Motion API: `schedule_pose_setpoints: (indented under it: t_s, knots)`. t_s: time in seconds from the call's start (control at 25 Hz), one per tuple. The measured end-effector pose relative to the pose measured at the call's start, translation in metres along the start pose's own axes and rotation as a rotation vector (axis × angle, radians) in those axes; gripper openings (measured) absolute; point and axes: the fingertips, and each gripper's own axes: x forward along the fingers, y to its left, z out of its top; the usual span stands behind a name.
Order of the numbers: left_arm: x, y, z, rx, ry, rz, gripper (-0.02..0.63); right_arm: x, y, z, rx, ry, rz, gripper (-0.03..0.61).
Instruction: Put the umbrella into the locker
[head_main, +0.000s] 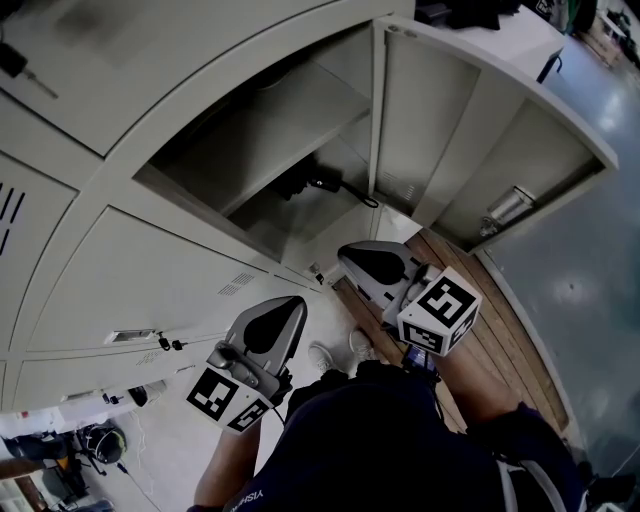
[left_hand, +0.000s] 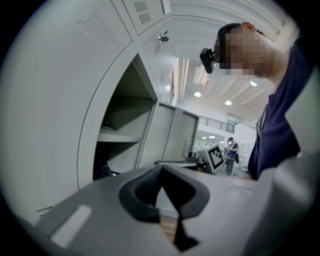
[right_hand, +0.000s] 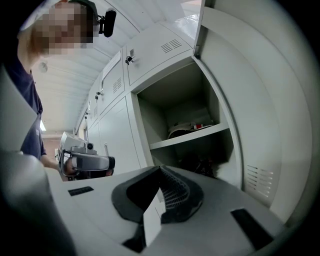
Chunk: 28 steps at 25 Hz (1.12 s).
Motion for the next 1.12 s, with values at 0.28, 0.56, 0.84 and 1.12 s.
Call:
schedule_pose_setpoints:
  t_s: [0.28,0.56,0.84,1.12]
  knots:
    - [-0.001,0.005,0.001,-0.007,-0.005,-0.008,0.003,0.007,0.003,0.001,-0.011,0.023,-0.003,0.008]
    - [0.001,0.010,0.004,-0.008,-0.007,-0.025,0.003,0.011,0.001,0.003,-0.027,0.029,-0.015,0.008]
    - [0.002,0.016,0.005,-0.012,-0.008,-0.037,0.003,0.018,0.002,0.002,-0.028,0.038,-0.015,0.008]
    - [0.000,0.020,0.006,-0.016,-0.011,-0.041,0.003,0.024,0.004,0.002,-0.036,0.048,-0.013,0.008]
